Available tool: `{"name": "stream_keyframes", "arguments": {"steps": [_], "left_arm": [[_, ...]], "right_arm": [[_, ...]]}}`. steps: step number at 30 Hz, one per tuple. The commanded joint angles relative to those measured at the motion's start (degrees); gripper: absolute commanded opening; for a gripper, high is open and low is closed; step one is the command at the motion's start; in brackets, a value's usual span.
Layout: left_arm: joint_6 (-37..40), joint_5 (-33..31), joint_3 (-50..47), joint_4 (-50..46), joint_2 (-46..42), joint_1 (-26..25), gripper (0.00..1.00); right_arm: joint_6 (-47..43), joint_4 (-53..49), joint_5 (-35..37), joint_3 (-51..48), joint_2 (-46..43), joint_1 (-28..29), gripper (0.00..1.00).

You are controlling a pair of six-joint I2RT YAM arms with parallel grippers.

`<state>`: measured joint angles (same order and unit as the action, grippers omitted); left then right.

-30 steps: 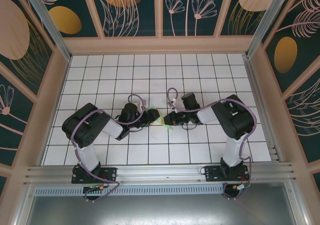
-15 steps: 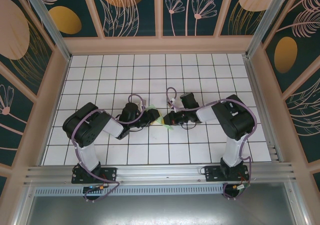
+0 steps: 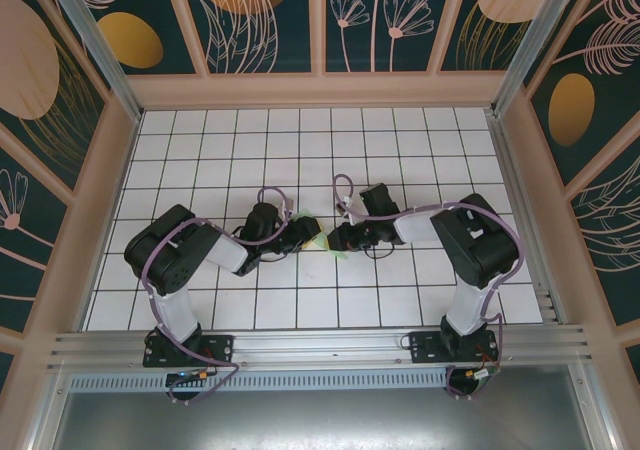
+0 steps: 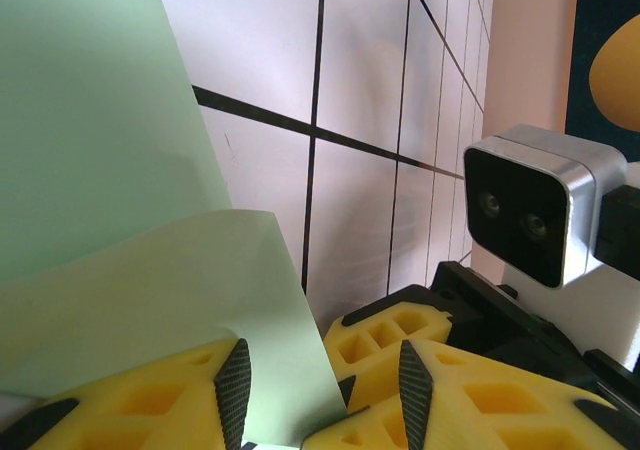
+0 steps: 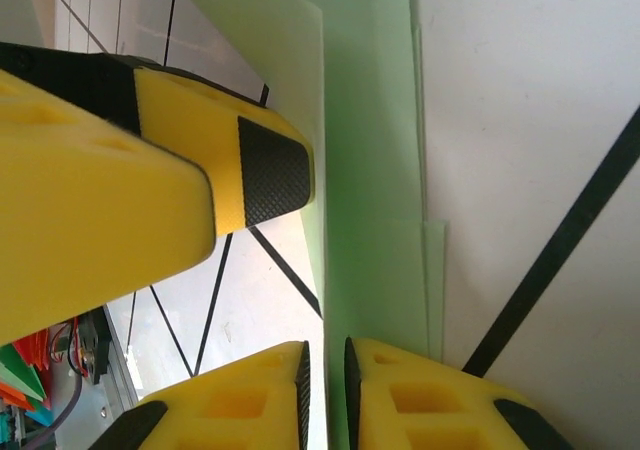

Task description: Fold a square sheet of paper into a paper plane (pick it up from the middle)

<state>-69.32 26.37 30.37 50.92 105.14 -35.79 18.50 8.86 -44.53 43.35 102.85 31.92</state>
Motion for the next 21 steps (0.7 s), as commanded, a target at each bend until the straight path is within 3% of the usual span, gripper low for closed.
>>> {"name": "stream_keyframes", "arguments": {"steps": [1,21], "left_arm": [[0.46,-3.24,0.63,-7.06,2.52,-0.37,0.46],[4.0,-1.3,4.75,-8.73,0.0,-0.28,0.47]], "right_arm": [[-1.48,-2.77,0.37,0.4,-2.13,-0.23,0.21],[-2.17,-1.12,1.64,-2.77,3.38,-0.22,0.03]]}}
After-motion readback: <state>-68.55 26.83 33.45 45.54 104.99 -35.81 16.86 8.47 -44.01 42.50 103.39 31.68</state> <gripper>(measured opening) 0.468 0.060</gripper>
